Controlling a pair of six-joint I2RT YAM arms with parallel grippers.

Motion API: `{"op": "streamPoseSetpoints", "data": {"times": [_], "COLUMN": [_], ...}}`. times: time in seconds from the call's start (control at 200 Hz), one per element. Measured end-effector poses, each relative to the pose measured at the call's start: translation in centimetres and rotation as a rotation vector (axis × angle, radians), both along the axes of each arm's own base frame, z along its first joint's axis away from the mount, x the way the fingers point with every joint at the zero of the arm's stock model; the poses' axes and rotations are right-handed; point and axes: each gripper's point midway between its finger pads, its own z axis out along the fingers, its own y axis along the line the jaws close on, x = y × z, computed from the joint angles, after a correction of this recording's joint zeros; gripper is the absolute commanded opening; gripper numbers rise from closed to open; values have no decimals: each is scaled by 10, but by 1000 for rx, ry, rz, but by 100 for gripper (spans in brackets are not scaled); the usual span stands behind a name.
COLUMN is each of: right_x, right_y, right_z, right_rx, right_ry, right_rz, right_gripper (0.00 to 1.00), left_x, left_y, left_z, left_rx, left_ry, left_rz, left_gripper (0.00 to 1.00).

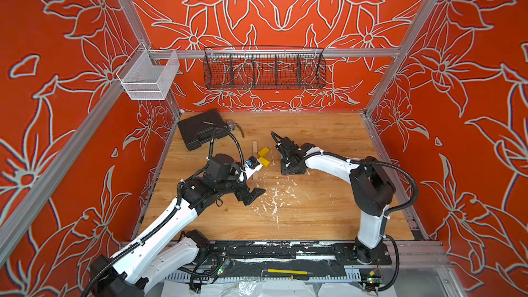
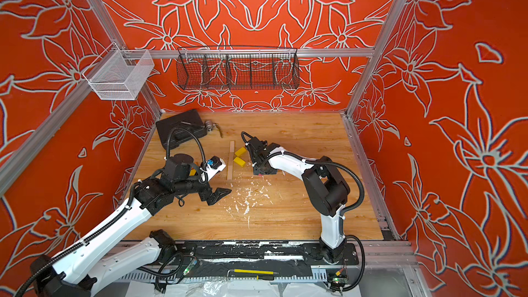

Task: Assemble the letter k with building blocks
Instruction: Assemble the building block at the center of the board.

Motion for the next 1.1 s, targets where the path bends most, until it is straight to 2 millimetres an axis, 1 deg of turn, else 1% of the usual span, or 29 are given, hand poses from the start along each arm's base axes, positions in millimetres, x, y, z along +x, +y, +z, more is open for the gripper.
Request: {"op": "streamPoseSetpoints", "data": {"times": [0.285, 0.505, 0.721, 1.096], "right_x": [9, 19, 17, 19], "right_y": [7, 17, 18, 20], "right_z": [-13, -18, -25, -25], "right_rx": [2, 23, 26, 38], "right_ry": [-1, -7, 10, 3], "right_rz": [-13, -26, -31, -46], "right_gripper": [49, 45, 41, 34], "left_x": [0, 0, 1, 2], "left_y": [0, 0, 1, 2], "left_z": [0, 0, 0, -1], "left_rx": [0, 1, 6, 7], "left_ry": [-1, -1, -4, -3], "left_rz": [0, 2, 9, 11], "left_gripper": [98, 98, 98, 98]}}
